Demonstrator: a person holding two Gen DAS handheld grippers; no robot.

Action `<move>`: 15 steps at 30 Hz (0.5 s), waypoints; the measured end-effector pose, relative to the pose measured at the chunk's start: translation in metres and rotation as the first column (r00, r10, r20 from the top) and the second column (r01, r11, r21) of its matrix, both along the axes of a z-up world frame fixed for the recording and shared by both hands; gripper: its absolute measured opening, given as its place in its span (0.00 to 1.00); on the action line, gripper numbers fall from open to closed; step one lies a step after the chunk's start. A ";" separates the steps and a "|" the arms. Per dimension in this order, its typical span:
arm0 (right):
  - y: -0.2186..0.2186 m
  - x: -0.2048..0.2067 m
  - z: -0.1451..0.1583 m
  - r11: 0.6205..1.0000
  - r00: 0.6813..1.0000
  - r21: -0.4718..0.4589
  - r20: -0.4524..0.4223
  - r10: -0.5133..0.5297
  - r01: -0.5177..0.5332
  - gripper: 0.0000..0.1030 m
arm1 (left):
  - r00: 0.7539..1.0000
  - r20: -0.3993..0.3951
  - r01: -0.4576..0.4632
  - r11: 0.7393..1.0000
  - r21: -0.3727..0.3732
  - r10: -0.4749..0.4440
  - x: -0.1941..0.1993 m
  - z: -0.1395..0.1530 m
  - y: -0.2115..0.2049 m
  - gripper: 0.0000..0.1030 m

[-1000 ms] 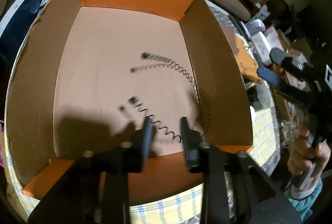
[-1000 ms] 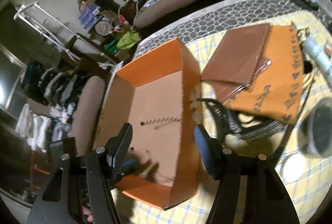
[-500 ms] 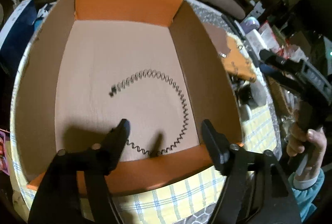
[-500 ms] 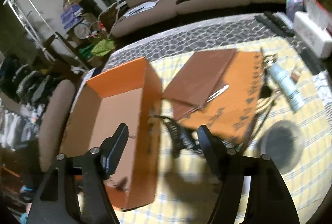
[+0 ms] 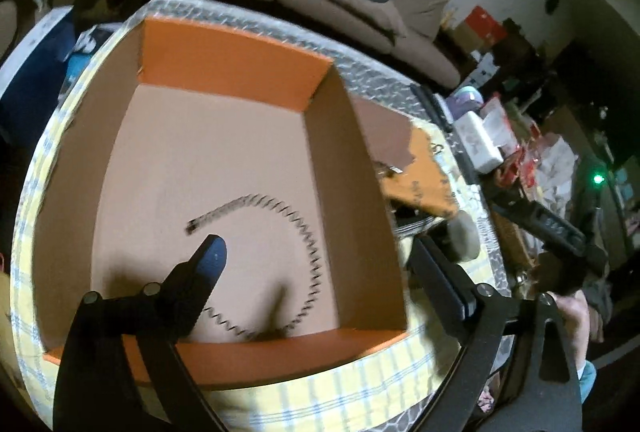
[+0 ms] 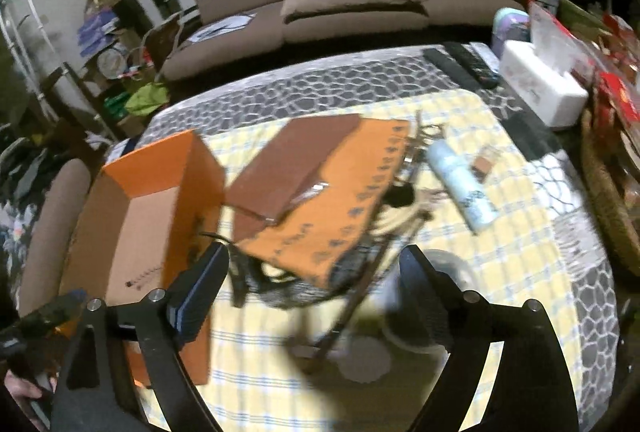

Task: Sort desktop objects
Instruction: 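Move the left gripper to the white round lid while right approaches the clear jar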

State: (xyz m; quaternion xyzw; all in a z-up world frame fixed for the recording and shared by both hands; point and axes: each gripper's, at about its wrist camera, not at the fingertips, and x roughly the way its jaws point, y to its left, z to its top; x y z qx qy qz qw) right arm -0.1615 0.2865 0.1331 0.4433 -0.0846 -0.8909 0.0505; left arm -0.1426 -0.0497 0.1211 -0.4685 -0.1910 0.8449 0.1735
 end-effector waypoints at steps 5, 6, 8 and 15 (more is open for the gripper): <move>0.032 0.004 -0.010 0.998 0.998 0.032 0.027 -0.058 0.057 0.89 | 0.996 -0.058 0.069 0.998 -0.006 -0.069 0.006 0.011 0.045 1.00; 0.039 0.005 -0.012 0.997 0.997 0.032 0.033 -0.070 0.069 0.89 | 0.994 -0.066 0.091 0.996 -0.009 -0.091 0.007 0.013 0.056 1.00; 0.050 0.006 -0.015 0.996 0.995 0.030 0.044 -0.086 0.084 0.89 | 0.989 -0.074 0.130 0.991 -0.033 -0.132 0.009 0.015 0.080 1.00; 0.078 0.013 -0.027 0.993 0.991 0.050 0.074 -0.114 0.110 0.97 | 0.961 -0.102 0.239 0.958 -0.157 -0.257 0.023 0.013 0.161 1.00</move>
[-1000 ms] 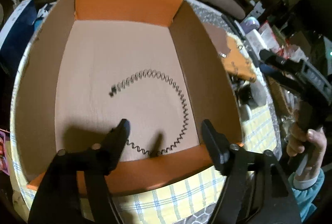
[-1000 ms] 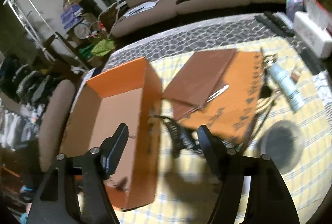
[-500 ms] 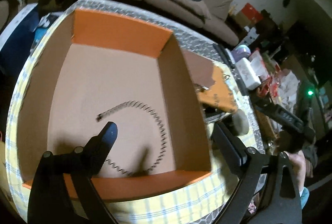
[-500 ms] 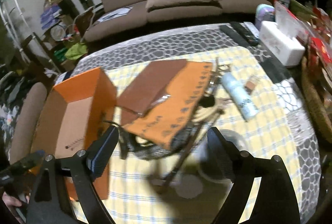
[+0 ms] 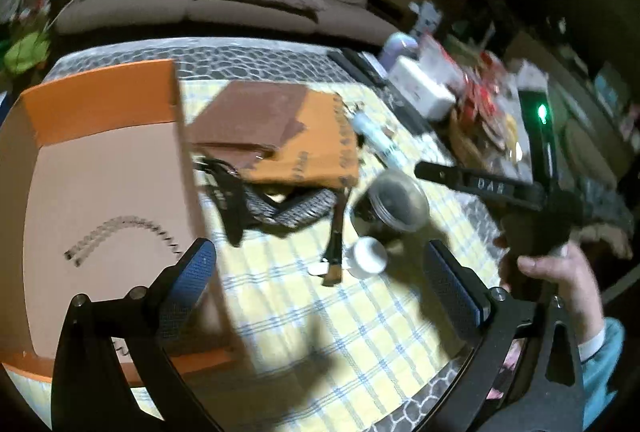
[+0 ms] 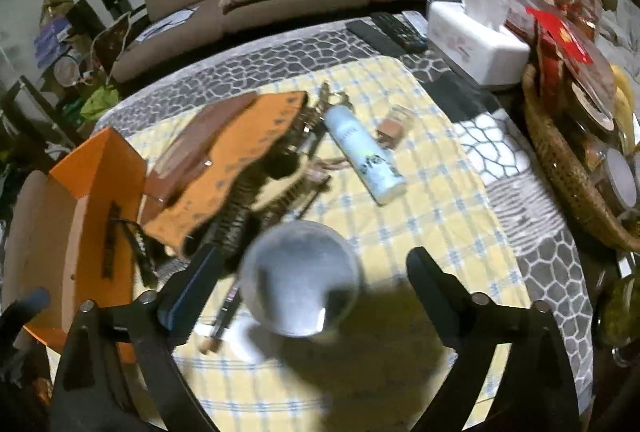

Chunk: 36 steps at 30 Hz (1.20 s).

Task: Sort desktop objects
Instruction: 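Move the left gripper to the white round lid while right approaches the clear jar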

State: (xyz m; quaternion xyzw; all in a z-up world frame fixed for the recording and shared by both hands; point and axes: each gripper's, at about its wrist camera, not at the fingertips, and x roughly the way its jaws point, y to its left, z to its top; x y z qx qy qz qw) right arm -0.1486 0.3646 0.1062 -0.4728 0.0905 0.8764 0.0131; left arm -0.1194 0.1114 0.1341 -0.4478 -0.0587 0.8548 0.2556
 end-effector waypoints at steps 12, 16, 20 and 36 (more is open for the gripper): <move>0.010 0.001 -0.033 0.999 0.997 0.007 0.072 0.035 -0.036 0.99 | 0.990 -0.062 0.117 0.982 -0.151 -0.127 0.015 -0.045 0.079 1.00; 0.008 -0.001 -0.040 0.999 0.995 0.003 0.088 0.046 -0.047 0.99 | 0.981 -0.095 0.150 0.973 -0.177 -0.168 0.016 -0.060 0.097 0.99; 0.008 -0.003 -0.045 0.999 0.994 -0.017 0.095 0.049 -0.048 0.99 | 0.978 -0.101 0.162 0.968 -0.192 -0.184 0.014 -0.073 0.110 0.91; -0.005 -0.006 -0.047 0.997 0.993 -0.028 0.091 0.077 -0.075 0.99 | 0.977 -0.092 0.164 0.956 -0.243 -0.191 0.016 -0.107 0.129 0.69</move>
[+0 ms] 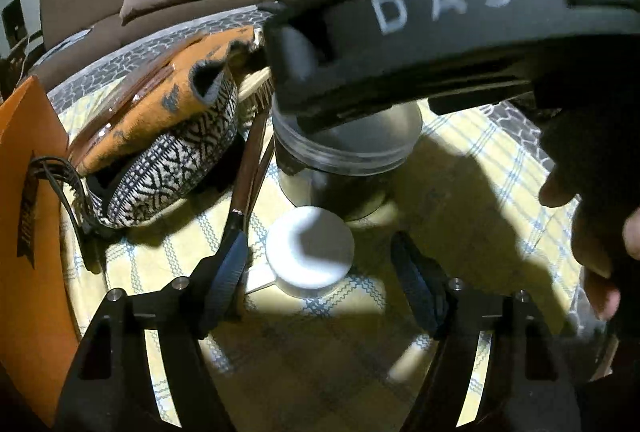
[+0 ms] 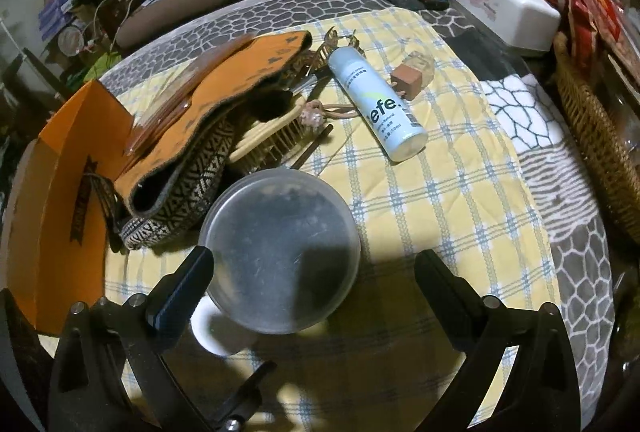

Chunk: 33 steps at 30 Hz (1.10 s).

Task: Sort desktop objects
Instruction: 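Move the left gripper to the white round lid while right approaches the clear jar, then grasp the white lid with the left gripper while the right gripper grasps the clear jar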

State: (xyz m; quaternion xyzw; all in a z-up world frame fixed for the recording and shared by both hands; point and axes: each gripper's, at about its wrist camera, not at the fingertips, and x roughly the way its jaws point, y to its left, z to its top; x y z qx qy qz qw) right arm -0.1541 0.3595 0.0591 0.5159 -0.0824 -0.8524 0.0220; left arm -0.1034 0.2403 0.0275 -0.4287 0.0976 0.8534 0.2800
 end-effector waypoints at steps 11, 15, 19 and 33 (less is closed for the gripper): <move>-0.013 -0.002 0.000 1.000 1.000 -0.001 0.009 0.026 -0.026 0.99 | 0.996 0.068 -0.070 0.993 0.099 0.063 -0.018 -0.009 -0.018 0.43; -0.015 -0.003 0.005 1.000 1.000 0.011 -0.009 0.030 -0.029 0.99 | 0.993 0.080 -0.098 0.986 0.133 0.088 -0.021 0.005 -0.029 0.43; -0.014 -0.006 0.006 1.000 1.000 -0.016 -0.006 0.017 -0.017 0.99 | 0.991 0.084 -0.120 0.977 0.177 0.106 -0.020 0.026 -0.047 0.42; -0.030 -0.013 -0.009 0.996 0.999 0.080 0.019 0.047 -0.049 0.95 | 0.969 0.060 -0.246 0.926 0.288 0.239 -0.023 0.102 -0.133 0.42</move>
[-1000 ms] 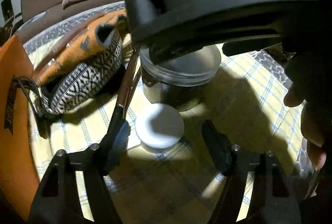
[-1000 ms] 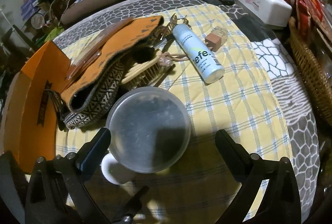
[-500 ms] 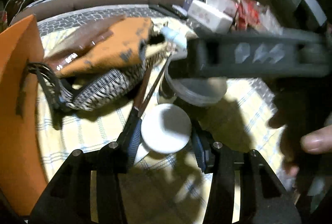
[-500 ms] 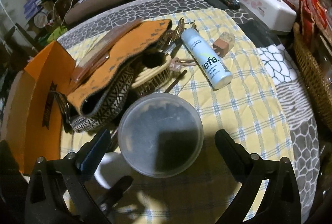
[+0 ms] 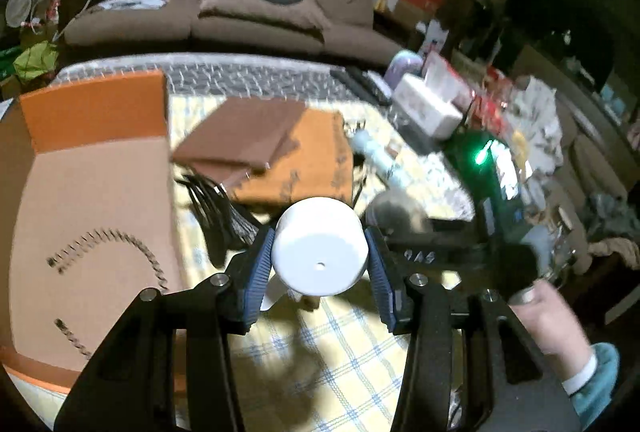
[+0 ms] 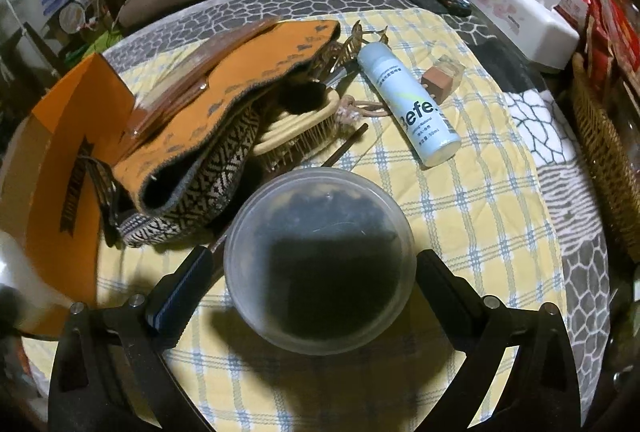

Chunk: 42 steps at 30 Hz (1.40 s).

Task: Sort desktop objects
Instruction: 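Grasp the white lid with the left gripper while the right gripper grasps the clear jar, then carry the white lid and clear jar with both grippers over the box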

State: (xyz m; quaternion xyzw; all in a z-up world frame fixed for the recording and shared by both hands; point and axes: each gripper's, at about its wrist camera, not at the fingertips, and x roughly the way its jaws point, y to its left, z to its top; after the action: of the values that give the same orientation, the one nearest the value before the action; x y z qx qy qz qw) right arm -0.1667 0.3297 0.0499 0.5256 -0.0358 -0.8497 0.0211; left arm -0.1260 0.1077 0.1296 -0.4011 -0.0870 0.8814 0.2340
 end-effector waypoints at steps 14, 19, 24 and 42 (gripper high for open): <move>0.020 0.013 0.055 0.997 0.989 -0.030 -0.134 -0.067 0.064 0.84 | 0.998 -0.023 -0.048 0.994 0.100 0.051 0.000 0.030 -0.082 0.42; 0.005 0.016 0.085 0.997 0.978 -0.067 -0.202 -0.054 0.042 0.84 | 0.996 -0.041 -0.071 0.989 0.128 0.077 0.004 0.039 -0.110 0.42; -0.034 0.016 0.107 0.992 0.970 -0.116 -0.243 0.013 -0.042 0.84 | 0.991 -0.010 -0.128 0.985 0.120 0.130 -0.002 0.033 -0.143 0.42; -0.228 0.009 0.082 0.903 0.904 -0.135 -0.202 0.377 -0.407 0.84 | 0.967 0.122 -0.211 0.971 -0.108 0.224 -0.020 -0.012 -0.206 0.42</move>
State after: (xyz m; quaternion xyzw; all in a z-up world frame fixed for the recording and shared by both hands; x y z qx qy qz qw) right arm -0.1580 0.1019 0.1319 0.4435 -0.0012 -0.8633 0.2410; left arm -0.1455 -0.0985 0.1176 -0.4575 -0.1044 0.8761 0.1104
